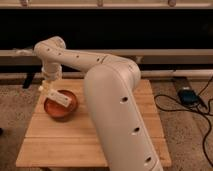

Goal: Place the bottle in the ceramic bowl

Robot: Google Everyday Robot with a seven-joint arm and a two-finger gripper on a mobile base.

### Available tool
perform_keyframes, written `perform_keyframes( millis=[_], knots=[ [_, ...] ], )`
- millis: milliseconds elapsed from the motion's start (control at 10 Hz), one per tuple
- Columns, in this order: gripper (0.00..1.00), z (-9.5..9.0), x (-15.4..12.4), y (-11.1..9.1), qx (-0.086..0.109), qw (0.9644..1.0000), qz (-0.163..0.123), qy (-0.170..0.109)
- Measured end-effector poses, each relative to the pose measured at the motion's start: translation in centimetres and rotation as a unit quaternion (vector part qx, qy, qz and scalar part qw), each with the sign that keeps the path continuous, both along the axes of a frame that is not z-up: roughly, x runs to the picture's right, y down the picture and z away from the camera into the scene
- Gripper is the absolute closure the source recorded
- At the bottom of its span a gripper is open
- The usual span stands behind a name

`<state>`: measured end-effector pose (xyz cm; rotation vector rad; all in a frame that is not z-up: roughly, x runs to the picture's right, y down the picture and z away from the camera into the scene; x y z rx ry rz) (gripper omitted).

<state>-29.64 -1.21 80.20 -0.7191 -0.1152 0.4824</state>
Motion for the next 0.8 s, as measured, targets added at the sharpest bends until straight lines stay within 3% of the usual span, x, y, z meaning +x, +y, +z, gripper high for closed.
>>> perform_keyframes(
  millis=[300, 600, 800],
  knots=[
    [0.20, -0.1, 0.2, 0.1, -0.005, 1.0000, 0.006, -0.005],
    [0.20, -1.8, 2.5, -2.3, 0.001, 0.9989, 0.037, -0.027],
    [0.20, -1.9, 2.3, -2.2, 0.001, 0.9988, 0.037, -0.030]
  ],
)
